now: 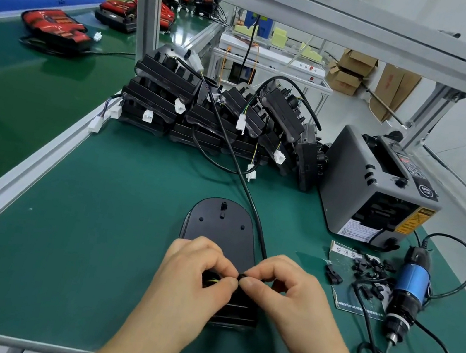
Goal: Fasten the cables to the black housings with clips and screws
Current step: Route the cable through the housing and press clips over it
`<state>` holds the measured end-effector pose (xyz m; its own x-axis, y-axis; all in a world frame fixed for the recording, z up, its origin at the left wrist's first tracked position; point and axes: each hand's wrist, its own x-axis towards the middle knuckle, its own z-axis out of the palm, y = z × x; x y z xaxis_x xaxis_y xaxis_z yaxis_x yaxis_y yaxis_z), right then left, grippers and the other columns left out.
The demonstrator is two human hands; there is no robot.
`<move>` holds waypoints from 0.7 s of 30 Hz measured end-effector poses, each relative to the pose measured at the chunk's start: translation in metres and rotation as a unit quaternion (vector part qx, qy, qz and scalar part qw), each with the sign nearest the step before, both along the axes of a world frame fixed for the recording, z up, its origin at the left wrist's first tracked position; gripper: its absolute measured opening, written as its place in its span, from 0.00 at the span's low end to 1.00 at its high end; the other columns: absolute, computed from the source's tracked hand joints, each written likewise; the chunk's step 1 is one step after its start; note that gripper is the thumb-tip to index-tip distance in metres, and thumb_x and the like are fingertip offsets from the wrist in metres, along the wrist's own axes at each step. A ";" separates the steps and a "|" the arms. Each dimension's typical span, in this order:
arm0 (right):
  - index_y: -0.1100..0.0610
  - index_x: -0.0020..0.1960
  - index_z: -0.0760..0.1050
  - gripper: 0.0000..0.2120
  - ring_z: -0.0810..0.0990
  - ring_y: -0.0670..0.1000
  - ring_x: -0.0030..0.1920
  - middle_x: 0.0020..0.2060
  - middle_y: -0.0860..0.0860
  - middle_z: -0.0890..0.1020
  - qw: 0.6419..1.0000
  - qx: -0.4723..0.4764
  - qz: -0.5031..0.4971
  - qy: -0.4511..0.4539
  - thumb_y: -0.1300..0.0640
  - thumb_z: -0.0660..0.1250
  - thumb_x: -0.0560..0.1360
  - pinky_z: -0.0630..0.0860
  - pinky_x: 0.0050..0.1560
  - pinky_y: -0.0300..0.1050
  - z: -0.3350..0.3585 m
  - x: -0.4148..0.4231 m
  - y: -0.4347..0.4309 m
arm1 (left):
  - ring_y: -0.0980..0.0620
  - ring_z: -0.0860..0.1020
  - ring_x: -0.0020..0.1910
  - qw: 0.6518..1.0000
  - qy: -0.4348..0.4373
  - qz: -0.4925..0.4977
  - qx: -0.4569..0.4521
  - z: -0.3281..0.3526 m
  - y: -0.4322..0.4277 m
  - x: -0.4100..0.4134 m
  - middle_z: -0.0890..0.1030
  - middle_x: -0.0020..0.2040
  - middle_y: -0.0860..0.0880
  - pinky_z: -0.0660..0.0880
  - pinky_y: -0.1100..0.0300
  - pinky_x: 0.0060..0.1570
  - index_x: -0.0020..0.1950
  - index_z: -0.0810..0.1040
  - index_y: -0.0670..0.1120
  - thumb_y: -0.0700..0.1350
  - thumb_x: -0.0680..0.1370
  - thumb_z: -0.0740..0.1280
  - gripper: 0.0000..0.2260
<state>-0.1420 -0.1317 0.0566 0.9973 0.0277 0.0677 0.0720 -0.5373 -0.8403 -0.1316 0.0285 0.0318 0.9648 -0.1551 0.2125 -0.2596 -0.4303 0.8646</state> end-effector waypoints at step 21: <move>0.56 0.39 0.77 0.05 0.68 0.36 0.27 0.34 0.48 0.76 0.968 -0.043 0.153 0.196 0.60 0.71 0.73 0.64 0.31 0.27 0.031 0.025 -0.004 | 0.61 0.68 0.56 0.998 -0.064 0.003 0.022 -0.014 0.011 -0.008 0.73 0.48 0.62 0.61 0.75 0.50 0.41 0.81 0.58 0.55 0.71 0.70 0.03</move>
